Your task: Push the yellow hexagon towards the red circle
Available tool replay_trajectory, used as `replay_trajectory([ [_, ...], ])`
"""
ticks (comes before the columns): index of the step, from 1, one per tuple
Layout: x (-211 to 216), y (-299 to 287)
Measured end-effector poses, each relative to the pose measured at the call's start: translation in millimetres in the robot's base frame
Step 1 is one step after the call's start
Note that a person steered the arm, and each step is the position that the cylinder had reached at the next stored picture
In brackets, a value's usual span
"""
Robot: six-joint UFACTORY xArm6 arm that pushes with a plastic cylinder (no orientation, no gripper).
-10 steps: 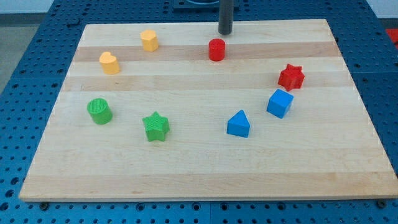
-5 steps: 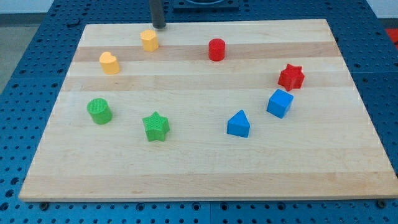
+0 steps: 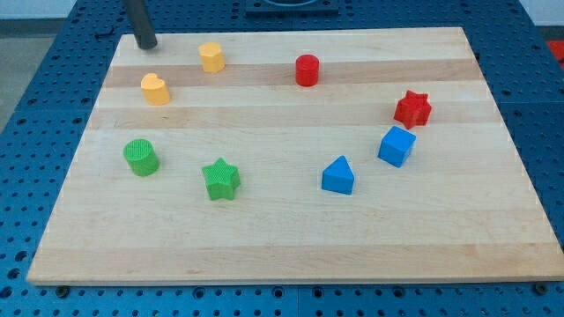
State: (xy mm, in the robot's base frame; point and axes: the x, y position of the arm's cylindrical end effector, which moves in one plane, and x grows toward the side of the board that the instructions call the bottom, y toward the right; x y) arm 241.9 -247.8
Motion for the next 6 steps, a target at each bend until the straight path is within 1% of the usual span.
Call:
replay_trajectory([
  [1, 43, 2],
  [2, 43, 2],
  [3, 40, 31],
  [4, 35, 80],
  [5, 20, 118],
  [6, 5, 106],
])
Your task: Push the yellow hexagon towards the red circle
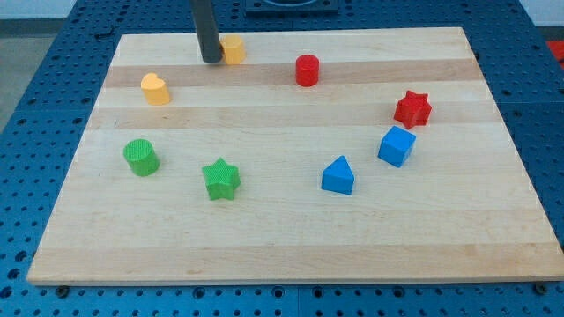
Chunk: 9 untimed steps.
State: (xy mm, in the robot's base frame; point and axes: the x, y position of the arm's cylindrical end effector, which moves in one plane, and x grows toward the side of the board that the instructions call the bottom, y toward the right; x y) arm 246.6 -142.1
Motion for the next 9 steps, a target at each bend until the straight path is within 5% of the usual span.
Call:
replay_trajectory([
  [2, -32, -6],
  [4, -5, 73],
  [9, 35, 19],
])
